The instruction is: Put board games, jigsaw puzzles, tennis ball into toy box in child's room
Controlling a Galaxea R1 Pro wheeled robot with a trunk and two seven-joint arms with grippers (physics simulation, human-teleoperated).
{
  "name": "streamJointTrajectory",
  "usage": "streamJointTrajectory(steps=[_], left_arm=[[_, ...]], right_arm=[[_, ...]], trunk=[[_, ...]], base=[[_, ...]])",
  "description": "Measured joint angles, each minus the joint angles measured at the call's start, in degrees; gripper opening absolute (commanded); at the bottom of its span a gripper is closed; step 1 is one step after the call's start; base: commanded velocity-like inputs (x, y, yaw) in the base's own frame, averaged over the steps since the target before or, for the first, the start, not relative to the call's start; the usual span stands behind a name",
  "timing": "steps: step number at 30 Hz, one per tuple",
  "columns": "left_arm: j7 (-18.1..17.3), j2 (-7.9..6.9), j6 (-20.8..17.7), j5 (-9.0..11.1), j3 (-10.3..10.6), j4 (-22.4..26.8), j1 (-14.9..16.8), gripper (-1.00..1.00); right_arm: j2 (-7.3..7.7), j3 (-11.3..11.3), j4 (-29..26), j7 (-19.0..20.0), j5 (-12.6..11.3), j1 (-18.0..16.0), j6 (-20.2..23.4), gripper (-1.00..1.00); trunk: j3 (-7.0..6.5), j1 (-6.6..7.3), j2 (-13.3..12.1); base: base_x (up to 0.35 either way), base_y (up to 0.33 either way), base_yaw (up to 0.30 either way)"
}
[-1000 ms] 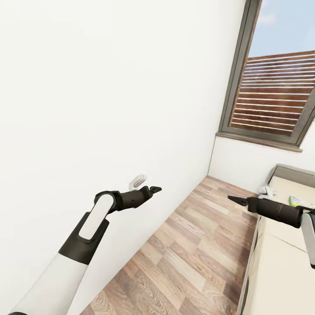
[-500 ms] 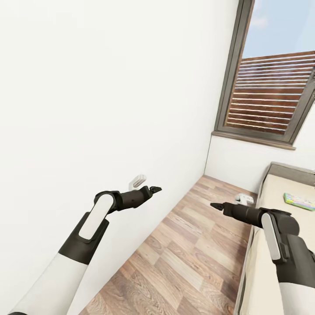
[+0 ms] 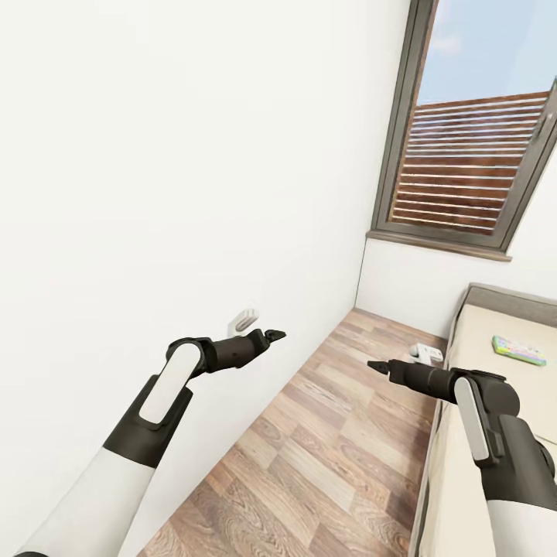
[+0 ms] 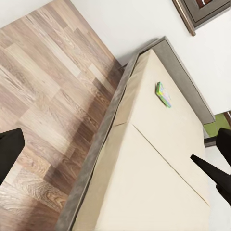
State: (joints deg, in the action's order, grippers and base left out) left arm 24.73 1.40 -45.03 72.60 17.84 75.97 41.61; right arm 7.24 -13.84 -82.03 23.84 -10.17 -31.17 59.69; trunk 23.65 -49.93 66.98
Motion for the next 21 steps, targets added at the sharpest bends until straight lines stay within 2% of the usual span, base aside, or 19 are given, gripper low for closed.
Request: streamJointTrajectory(steps=[21], left_arm=[[-0.06,-0.19,-0.09,0.50,0.03,0.32,-0.14,1.00]], right_arm=[[0.04,0.09,-0.74,0.12,-0.22,0.41,0.00,1.00]], trunk=[[3.58,-4.40,8.04]], base=[[0.000,0.000,-0.019]])
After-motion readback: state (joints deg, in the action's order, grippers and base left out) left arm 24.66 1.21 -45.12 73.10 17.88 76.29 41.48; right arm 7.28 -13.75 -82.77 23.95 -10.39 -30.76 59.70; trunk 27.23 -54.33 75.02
